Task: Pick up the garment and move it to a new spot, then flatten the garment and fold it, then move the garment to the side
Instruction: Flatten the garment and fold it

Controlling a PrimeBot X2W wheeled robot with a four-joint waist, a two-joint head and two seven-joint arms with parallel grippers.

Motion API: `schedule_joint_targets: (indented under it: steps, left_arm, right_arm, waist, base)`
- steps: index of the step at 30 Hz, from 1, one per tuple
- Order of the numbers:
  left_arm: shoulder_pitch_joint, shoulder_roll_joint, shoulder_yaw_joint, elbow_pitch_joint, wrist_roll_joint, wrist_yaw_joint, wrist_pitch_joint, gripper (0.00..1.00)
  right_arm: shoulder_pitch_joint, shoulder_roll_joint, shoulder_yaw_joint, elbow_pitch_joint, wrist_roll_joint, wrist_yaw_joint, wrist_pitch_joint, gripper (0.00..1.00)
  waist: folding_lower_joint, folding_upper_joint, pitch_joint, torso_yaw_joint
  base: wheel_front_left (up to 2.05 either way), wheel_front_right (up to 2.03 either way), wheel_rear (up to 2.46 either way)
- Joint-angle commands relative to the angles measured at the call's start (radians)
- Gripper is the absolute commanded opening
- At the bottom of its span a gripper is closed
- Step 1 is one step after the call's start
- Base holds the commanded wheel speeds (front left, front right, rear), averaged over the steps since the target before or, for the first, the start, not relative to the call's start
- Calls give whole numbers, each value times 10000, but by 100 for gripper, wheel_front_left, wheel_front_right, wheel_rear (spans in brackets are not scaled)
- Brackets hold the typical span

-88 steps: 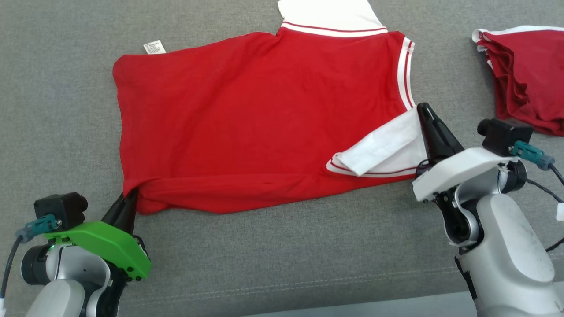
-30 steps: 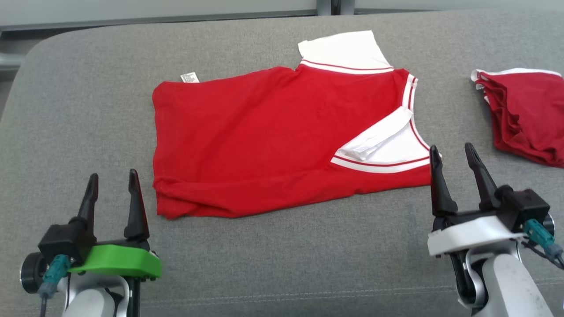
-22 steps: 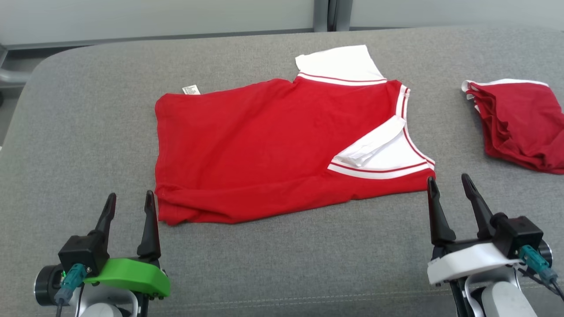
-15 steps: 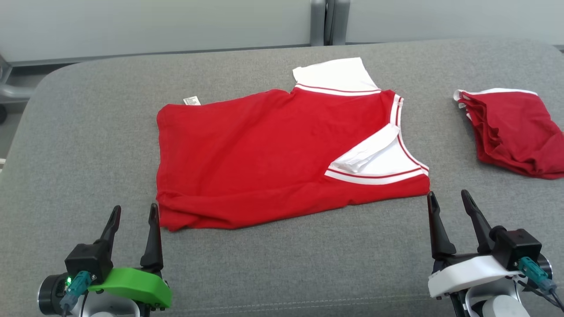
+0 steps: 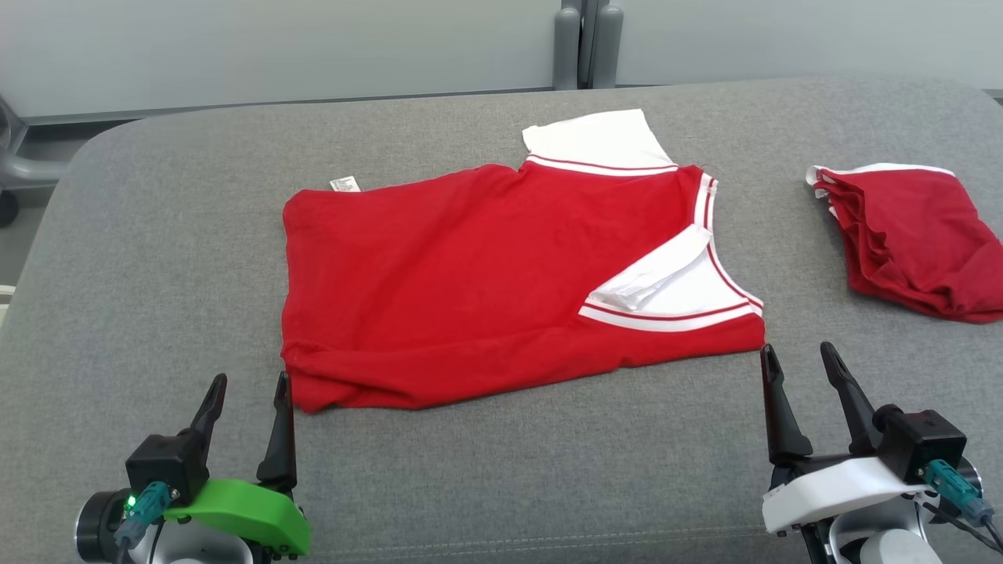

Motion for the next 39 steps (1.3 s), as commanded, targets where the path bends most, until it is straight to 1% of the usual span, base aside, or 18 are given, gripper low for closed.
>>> schedule_joint_targets:
  steps: [1,7,10,16,25,26,27,28,36,37,38,39]
  left_arm:
    - [-107,42,-24,40,-67,-42,33,100]
    - [-263,30,-156,159,-174,-137,304,100]
    - [-410,-67,-238,365,-337,-285,574,100]
    - [-899,-268,-325,1031,-829,-726,947,100]
    - [-1776,-545,-217,2124,-1391,-1276,1124,100]
    - [-1776,-545,-217,2124,-1391,-1276,1124,100]
    - [-1932,-593,-225,2325,-1495,-1402,1180,100]
    - [-1932,-593,-225,2325,-1495,-1402,1180,100]
    - [-2402,-747,-333,2993,-1706,-1809,1232,100]
    - [-2408,-757,-354,3053,-1749,-1847,1274,97]
    - [-2411,-776,-347,3076,-1799,-1871,1273,72]
    - [-2418,-780,-372,3094,-1819,-1934,1288,42]
  right_arm:
    - [-55,-16,0,-63,86,-1,20,100]
    - [-258,-17,-135,119,194,-1,190,100]
    - [-576,-20,-286,418,97,-1,371,100]
    - [-1511,-205,-546,1472,27,-1,784,100]
    - [-2951,-674,-541,3103,117,-3,679,100]
    - [-2951,-674,-541,3103,117,-3,679,100]
    - [-3226,-762,-530,3440,122,-3,634,100]
    - [-3226,-762,-530,3440,122,-3,634,100]
    - [-4072,-960,-231,4830,361,-3,646,100]
    - [-4133,-965,-181,4932,400,-3,609,100]
    - [-4192,-968,-116,5023,448,-3,602,65]
    - [-4244,-975,-57,5105,487,-3,568,38]
  waist:
    - [0,0,28,19]
    - [0,0,203,48]
    - [0,0,395,31]
    - [0,0,1016,84]
    - [0,0,2017,279]
    - [0,0,2017,279]
    - [0,0,2175,314]
    - [0,0,2175,314]
    - [0,0,2565,444]
    - [0,0,2579,443]
    - [0,0,2591,440]
    - [0,0,2597,440]
  base:
    - [0,0,0]
    - [0,0,0]
    - [0,0,0]
    - [0,0,0]
    - [0,0,0]
    - [0,0,0]
    - [0,0,0]
    - [0,0,0]
    - [0,0,0]
    - [0,0,0]
    - [0,0,0]
    - [0,0,0]
